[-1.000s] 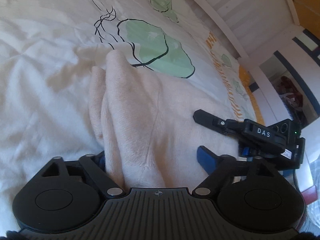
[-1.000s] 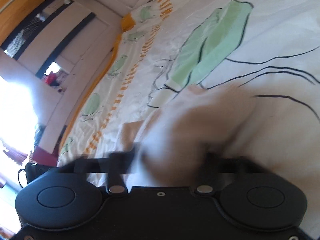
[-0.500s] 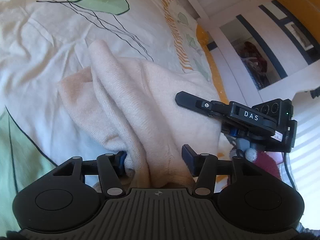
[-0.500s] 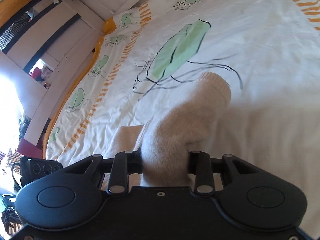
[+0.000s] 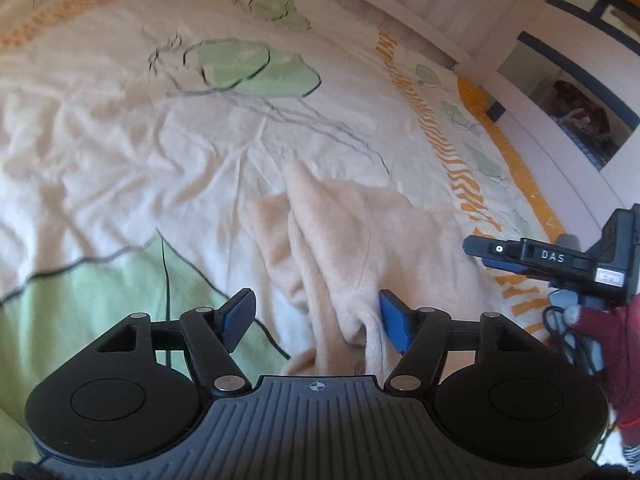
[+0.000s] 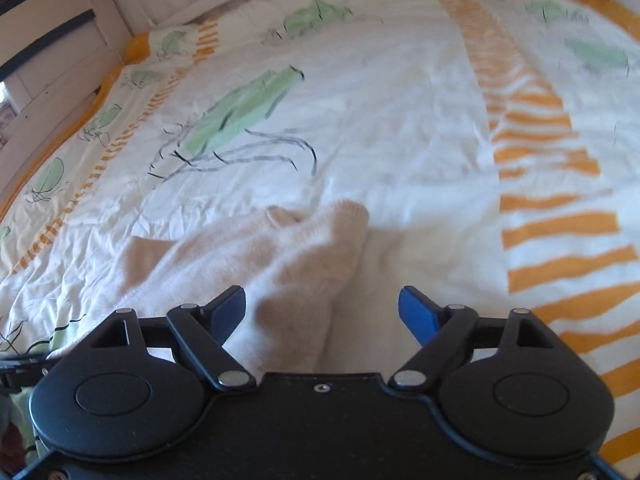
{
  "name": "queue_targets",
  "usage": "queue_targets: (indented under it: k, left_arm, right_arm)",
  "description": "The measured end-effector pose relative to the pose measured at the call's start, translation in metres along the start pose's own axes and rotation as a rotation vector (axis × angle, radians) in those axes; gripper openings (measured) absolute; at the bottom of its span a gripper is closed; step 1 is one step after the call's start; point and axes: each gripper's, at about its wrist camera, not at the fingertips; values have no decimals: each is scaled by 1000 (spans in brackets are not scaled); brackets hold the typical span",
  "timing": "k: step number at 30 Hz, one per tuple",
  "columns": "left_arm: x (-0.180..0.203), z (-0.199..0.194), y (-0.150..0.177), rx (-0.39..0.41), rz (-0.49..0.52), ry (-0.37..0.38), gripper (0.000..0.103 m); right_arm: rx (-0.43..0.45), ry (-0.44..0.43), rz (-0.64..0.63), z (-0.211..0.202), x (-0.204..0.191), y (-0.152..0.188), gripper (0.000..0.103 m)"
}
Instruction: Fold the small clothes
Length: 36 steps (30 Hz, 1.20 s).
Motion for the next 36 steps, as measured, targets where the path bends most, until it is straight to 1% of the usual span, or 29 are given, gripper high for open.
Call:
queue_targets:
  k: [1, 3, 4, 6, 8, 9, 10, 11, 12, 14, 15, 18, 20, 21, 24, 25, 26, 28, 29, 30, 31, 33, 34, 35, 36]
  left_arm:
    - [7, -5, -3, 36, 32, -28, 72]
    - [21, -5, -12, 88, 87, -71, 76]
    - [28, 1, -17, 94, 117, -93, 78]
    - [36, 19, -27, 92, 168, -145, 78]
    - [37, 38, -26, 70, 205, -236, 78]
    - [36, 49, -27, 58, 215, -268, 78]
    - [31, 57, -26, 43, 219, -291, 78]
    - [28, 65, -26, 31, 217, -303, 80]
    - [19, 67, -20, 22, 211, -301, 81]
    - [9, 68, -16, 37, 189, -298, 90]
    - [6, 68, -16, 40, 177, -304, 93]
    - [-1, 62, -17, 33, 130, -285, 93]
    - [3, 46, -15, 53, 129, -297, 92]
    - [8, 35, -12, 79, 149, -299, 92]
    - [30, 4, 5, 145, 237, -268, 92]
    - [37, 0, 11, 144, 275, -266, 92]
    - [45, 1, 18, 123, 324, -284, 92]
    - [52, 11, 31, 66, 390, -362, 92]
    - [51, 16, 37, 48, 399, -385, 93]
    - [48, 19, 41, 34, 389, -391, 93]
    - [41, 20, 43, 22, 356, -383, 94]
    - [27, 18, 42, 14, 268, -344, 96]
    - [19, 17, 39, 8, 221, -324, 101]
    - [14, 17, 37, 3, 190, -311, 103]
    - [9, 17, 35, -5, 163, -291, 103]
  right_arm:
    - [17, -9, -9, -5, -5, 1, 102]
    - [38, -11, -34, -13, -13, 6, 103]
    - [42, -1, -52, -15, -19, 9, 103]
    - [26, 45, -90, -13, -28, 16, 103]
    - [-10, 103, -117, -4, -32, 26, 103]
    - [-32, 134, -126, 1, -31, 31, 103]
    - [-62, 169, -134, 8, -29, 38, 103]
    - [-75, 180, -130, 13, -24, 45, 103]
    - [-75, 171, -113, 17, -19, 48, 103]
    - [-72, 127, -63, 18, -6, 51, 103]
    - [-73, 120, -52, 18, -4, 50, 103]
    - [-68, 121, -58, 15, -6, 51, 103]
    - [-48, 117, -55, 7, -8, 51, 103]
    - [-24, 113, -51, -1, -11, 52, 103]
    - [17, 89, -44, -19, -18, 55, 103]
    - [13, 87, -46, -20, -22, 57, 103]
    - [-4, 96, -53, -20, -27, 59, 103]
    - [-53, 148, -72, -13, -35, 67, 103]
    - [-73, 174, -90, -9, -38, 73, 103]
    - [-91, 191, -99, -6, -40, 78, 103]
    - [-105, 195, -98, -4, -40, 83, 103]
    - [-116, 190, -83, -6, -40, 92, 103]
    - [-113, 191, -80, -8, -40, 93, 103]
    - [-109, 194, -78, -9, -41, 95, 103]
    - [-107, 196, -75, -11, -42, 95, 103]
Point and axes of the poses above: each gripper's, at about its wrist camera, not at the fingertips, and z roughly the way its jaws point, x to its right, y to its underside, and after that the axes turned 11 degrees about -x, right-handed
